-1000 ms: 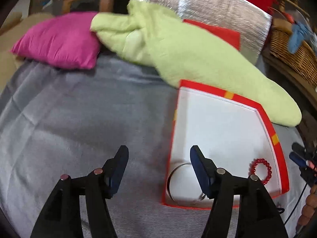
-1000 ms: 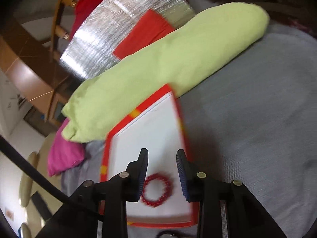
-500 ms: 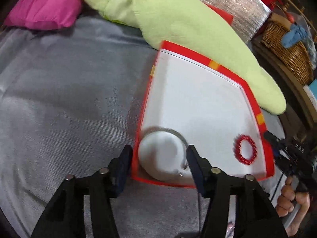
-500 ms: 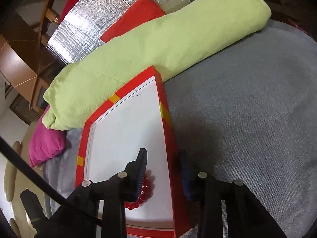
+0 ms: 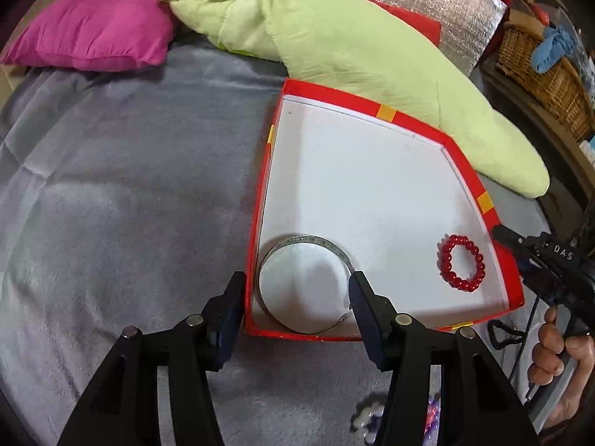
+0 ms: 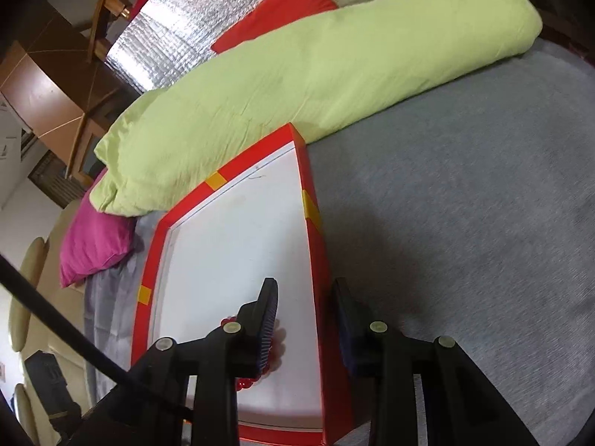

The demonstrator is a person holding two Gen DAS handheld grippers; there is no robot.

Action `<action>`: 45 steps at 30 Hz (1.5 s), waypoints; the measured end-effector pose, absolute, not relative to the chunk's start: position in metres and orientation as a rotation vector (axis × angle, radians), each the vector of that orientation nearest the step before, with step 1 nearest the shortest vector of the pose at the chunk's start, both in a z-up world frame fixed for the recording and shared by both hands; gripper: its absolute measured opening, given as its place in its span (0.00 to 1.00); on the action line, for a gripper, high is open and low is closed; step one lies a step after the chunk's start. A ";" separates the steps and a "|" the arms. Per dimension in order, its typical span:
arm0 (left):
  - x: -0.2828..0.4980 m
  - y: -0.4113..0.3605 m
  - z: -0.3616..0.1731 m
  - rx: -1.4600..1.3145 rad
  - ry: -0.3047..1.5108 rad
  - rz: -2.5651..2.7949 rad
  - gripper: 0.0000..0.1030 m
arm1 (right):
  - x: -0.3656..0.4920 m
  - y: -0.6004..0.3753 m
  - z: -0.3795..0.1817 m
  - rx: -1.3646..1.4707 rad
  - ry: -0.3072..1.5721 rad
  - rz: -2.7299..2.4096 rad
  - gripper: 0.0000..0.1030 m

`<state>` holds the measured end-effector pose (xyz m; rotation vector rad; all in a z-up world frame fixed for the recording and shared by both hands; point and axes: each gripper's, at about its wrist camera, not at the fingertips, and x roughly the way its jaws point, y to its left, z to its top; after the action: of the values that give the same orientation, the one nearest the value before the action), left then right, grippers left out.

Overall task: Organize jewelry
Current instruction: 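Lower the bangle into the tray and open the left tool while the right tool releases the red bracelet there, then grasp the pink crystal bracelet with the right tool while the left tool reaches the purple bracelet stack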

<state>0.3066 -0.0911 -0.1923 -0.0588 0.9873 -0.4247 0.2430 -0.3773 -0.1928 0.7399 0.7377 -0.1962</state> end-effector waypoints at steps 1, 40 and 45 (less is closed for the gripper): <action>0.305 -0.088 -0.190 -0.065 0.984 -0.424 0.56 | 0.241 -0.378 -0.192 0.748 0.737 -0.194 0.33; 0.246 -0.082 -0.190 0.218 0.993 -0.606 0.57 | 0.180 -0.267 -0.188 0.454 1.044 0.060 0.10; 0.244 -0.089 -0.192 0.242 0.986 -0.619 0.57 | 0.168 -0.300 -0.168 0.568 0.915 0.025 0.10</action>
<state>0.2441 -0.0890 -0.1922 0.2423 0.9864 -0.6193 0.1679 -0.3004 -0.1680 0.5681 0.9150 0.0255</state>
